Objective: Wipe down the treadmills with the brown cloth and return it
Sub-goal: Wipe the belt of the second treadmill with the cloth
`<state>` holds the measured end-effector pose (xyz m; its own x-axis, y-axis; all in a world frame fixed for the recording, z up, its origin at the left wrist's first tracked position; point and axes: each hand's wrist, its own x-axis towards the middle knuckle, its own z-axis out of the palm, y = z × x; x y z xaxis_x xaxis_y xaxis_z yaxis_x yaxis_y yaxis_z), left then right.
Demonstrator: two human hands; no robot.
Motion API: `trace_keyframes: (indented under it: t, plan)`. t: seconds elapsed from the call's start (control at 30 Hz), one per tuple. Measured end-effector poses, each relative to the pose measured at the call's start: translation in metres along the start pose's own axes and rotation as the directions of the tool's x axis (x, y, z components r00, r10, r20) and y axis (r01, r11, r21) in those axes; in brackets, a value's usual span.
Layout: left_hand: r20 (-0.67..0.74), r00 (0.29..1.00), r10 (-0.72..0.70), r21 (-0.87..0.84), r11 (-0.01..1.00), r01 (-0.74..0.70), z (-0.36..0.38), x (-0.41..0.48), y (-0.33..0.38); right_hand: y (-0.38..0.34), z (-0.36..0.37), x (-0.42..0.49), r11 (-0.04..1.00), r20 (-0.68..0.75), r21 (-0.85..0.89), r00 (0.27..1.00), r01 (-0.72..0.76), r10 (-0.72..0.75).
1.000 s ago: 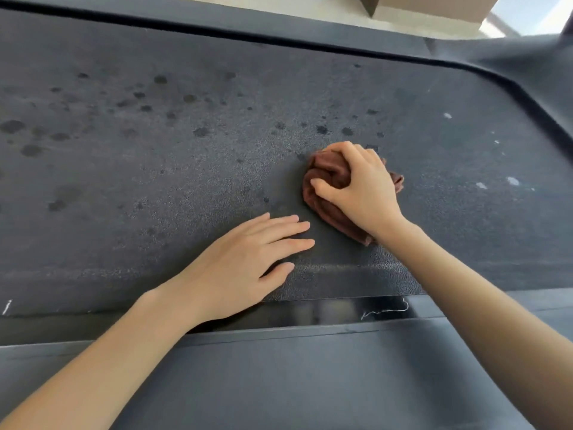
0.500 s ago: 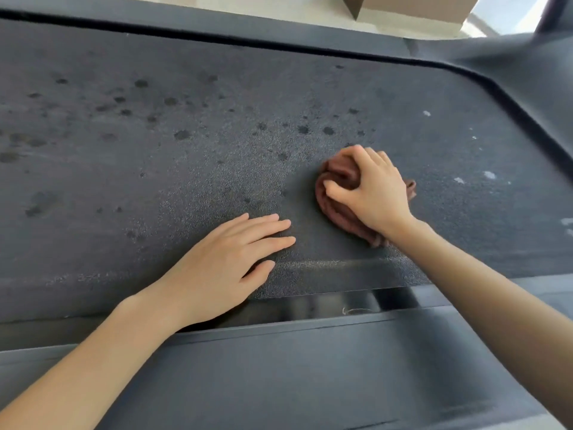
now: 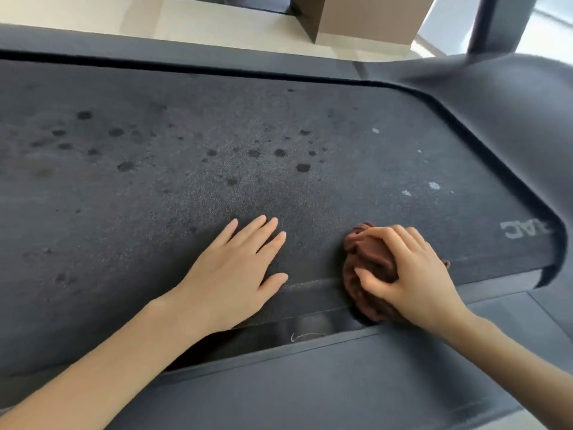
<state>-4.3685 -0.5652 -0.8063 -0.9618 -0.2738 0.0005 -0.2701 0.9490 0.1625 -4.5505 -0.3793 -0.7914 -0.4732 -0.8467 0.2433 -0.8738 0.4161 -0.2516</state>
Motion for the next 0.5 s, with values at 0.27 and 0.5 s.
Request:
trace_keyframes:
  t: [0.27, 0.5]
  plan:
    - [0.049, 0.958, -0.281, 0.030, 0.960, 0.280, 0.018, 0.064, 0.066, 0.116, -0.003, 0.084, 0.874, -0.201, -0.024, 0.859, -0.485, 0.471]
    - [0.120, 0.920, -0.374, -0.007, 0.926, 0.378, 0.014, 0.098, 0.086, 0.095, 0.012, 0.108, 0.915, -0.173, 0.003, 0.901, -0.402, 0.397]
